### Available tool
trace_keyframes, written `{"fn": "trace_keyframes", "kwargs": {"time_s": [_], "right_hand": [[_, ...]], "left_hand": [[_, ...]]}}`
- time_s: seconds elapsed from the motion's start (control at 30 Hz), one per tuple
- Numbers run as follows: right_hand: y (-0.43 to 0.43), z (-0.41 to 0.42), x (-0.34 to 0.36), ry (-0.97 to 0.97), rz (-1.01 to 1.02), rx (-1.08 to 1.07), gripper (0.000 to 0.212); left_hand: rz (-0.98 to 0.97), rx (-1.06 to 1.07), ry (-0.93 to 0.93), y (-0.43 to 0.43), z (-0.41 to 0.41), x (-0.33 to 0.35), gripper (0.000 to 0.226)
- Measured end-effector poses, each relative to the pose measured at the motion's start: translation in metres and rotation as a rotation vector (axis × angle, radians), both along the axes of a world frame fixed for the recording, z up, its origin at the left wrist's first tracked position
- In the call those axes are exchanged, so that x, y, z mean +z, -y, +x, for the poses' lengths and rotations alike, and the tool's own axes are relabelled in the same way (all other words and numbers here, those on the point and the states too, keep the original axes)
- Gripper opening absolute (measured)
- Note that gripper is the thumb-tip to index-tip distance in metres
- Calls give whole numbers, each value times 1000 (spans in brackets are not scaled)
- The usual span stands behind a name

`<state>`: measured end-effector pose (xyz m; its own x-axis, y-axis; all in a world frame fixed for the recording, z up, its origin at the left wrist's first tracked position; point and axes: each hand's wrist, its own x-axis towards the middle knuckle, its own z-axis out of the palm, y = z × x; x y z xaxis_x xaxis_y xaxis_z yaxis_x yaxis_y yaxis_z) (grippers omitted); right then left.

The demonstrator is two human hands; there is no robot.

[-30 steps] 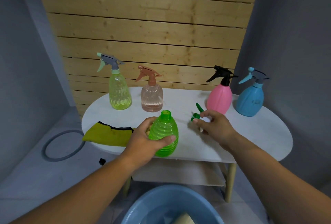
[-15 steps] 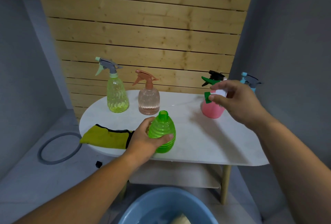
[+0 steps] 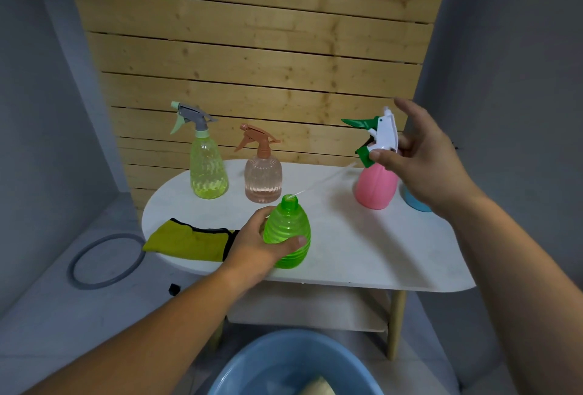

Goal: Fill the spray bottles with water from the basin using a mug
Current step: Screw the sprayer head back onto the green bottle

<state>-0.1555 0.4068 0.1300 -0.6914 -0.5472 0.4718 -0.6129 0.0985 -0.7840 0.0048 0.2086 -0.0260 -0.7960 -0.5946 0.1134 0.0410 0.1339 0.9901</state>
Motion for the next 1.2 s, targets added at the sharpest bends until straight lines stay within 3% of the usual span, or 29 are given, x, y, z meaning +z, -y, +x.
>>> {"fn": "trace_keyframes", "kwargs": {"time_s": [0.17, 0.57, 0.83, 1.2], "right_hand": [[1, 1, 4, -29, -13, -4, 66], [40, 25, 0, -66, -146, 119, 54], [88, 41, -46, -42, 75, 225, 43], [83, 46, -66, -119, 212, 284, 73]], "left_hand": [[-17, -7, 3, 1, 1, -1, 55], [-19, -13, 3, 0, 1, 0, 51], [-62, -23, 19, 0, 1, 3, 59], [-59, -107, 9, 6, 4, -3, 62]]}}
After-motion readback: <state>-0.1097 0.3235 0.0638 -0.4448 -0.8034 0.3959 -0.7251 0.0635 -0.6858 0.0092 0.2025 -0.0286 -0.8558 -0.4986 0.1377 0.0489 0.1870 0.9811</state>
